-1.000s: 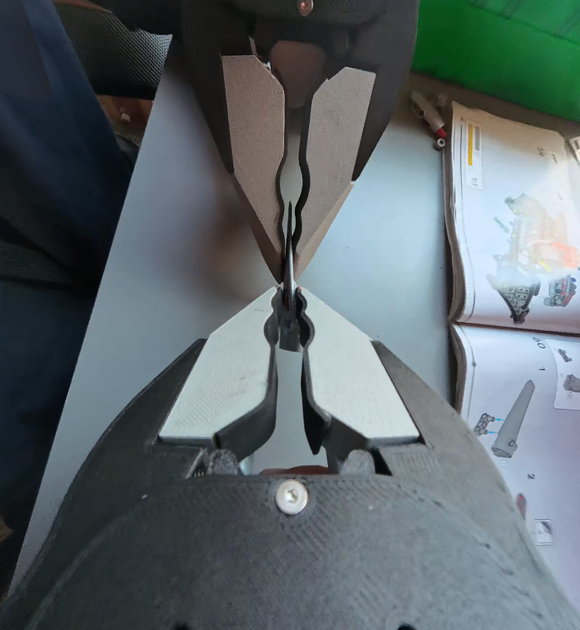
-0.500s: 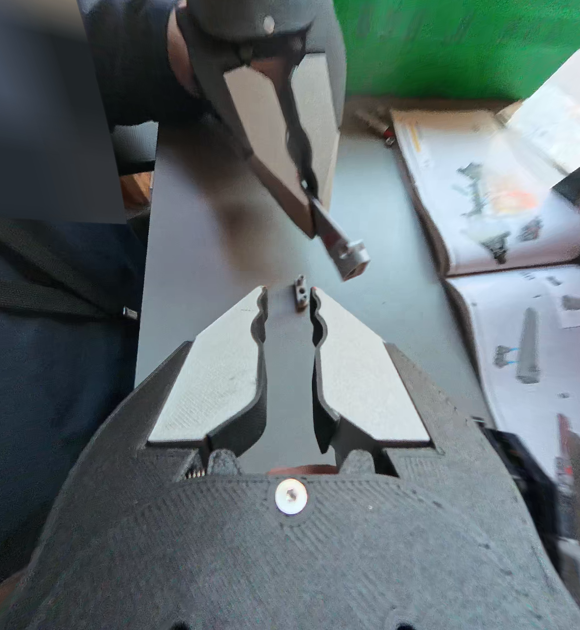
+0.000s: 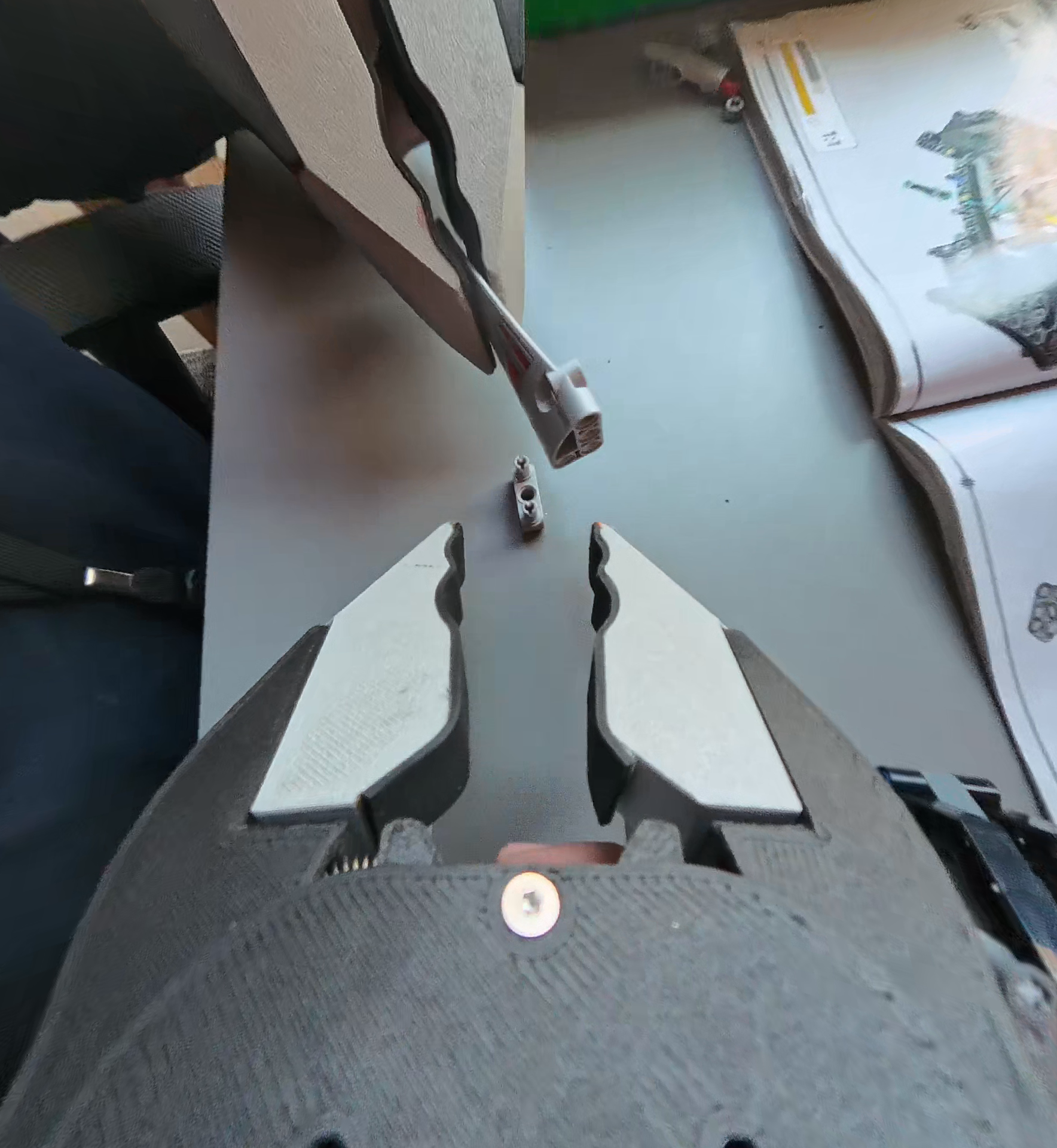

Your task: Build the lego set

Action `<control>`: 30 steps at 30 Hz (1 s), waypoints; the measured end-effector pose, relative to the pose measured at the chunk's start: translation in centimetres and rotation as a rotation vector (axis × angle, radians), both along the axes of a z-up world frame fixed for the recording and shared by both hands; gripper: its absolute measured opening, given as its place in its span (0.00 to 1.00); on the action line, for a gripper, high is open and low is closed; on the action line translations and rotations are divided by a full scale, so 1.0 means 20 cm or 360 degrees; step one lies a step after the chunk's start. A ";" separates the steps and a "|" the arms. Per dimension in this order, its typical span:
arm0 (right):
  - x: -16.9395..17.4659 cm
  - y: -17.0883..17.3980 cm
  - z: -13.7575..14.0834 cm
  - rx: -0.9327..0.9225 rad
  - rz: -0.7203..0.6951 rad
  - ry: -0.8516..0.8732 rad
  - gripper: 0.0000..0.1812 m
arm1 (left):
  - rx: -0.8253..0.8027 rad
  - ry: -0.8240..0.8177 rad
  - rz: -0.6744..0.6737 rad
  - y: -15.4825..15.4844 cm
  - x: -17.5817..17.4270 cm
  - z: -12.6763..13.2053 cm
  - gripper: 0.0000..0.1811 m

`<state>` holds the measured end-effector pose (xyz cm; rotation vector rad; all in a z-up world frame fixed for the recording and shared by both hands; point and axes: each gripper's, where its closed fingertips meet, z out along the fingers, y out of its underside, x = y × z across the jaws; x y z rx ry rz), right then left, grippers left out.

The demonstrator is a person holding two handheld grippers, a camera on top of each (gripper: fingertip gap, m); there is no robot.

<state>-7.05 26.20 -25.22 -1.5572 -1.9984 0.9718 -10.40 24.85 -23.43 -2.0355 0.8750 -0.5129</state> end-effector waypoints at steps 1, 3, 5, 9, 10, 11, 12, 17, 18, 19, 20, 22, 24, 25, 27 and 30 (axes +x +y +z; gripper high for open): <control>-0.01 0.00 -0.02 0.0004 0.0011 -0.0027 0.21 | -0.0003 0.0002 -0.0019 0.00 0.00 0.00 0.00; -0.01 -0.01 -0.05 0.0019 0.0034 -0.0069 0.21 | 0.0007 0.0013 -0.0049 0.01 0.00 0.01 0.00; -0.01 -0.03 -0.05 0.0011 0.0058 -0.0063 0.20 | 0.0010 0.0035 -0.0074 0.01 -0.01 0.03 0.00; 0.00 -0.10 -0.05 0.0002 0.0093 -0.0056 0.19 | 0.0010 0.0097 -0.0198 -0.03 -0.01 0.02 0.00; 0.00 -0.13 -0.05 -0.0006 0.0108 -0.0048 0.19 | 0.0018 0.0116 -0.0229 -0.04 -0.01 0.02 0.00; 0.00 -0.16 -0.05 -0.0023 0.0128 -0.0041 0.19 | 0.0030 0.0125 -0.0266 -0.05 -0.01 0.02 0.00; 0.00 -0.20 -0.05 -0.0039 0.0156 -0.0035 0.19 | 0.0038 0.0118 -0.0315 -0.06 -0.01 0.03 0.00; 0.02 -0.27 -0.03 0.0044 0.0220 -0.0001 0.17 | 0.0137 0.0028 -0.0498 -0.08 0.02 0.09 0.00; 0.04 -0.24 -0.01 0.0049 0.0201 0.0017 0.17 | 0.0161 0.0023 -0.0544 -0.09 0.03 0.11 0.00; 0.06 -0.21 0.03 0.0057 0.0173 0.0044 0.17 | 0.0184 0.0017 -0.0609 -0.10 0.04 0.12 0.00; 0.07 -0.17 0.07 0.0078 0.0148 0.0081 0.17 | 0.0194 0.0019 -0.0666 -0.12 0.05 0.14 0.00; 0.09 -0.12 0.16 0.0153 0.0149 0.0187 0.18 | 0.0180 0.0014 -0.0834 -0.16 0.10 0.15 0.00; 0.10 -0.14 0.28 0.0273 0.0285 0.0349 0.17 | 0.0160 -0.0038 -0.1026 -0.21 0.16 0.17 0.00; 0.10 -0.18 0.32 0.0347 0.0408 0.0415 0.19 | 0.0131 -0.0085 -0.1132 -0.23 0.19 0.18 0.00; 0.13 -0.27 0.36 0.0482 0.0664 0.0475 0.22 | 0.0090 -0.0182 -0.1323 -0.28 0.24 0.20 0.00; 0.15 -0.33 0.38 0.0651 0.0832 0.0434 0.22 | -0.0062 -0.0400 -0.1611 -0.41 0.27 0.27 0.00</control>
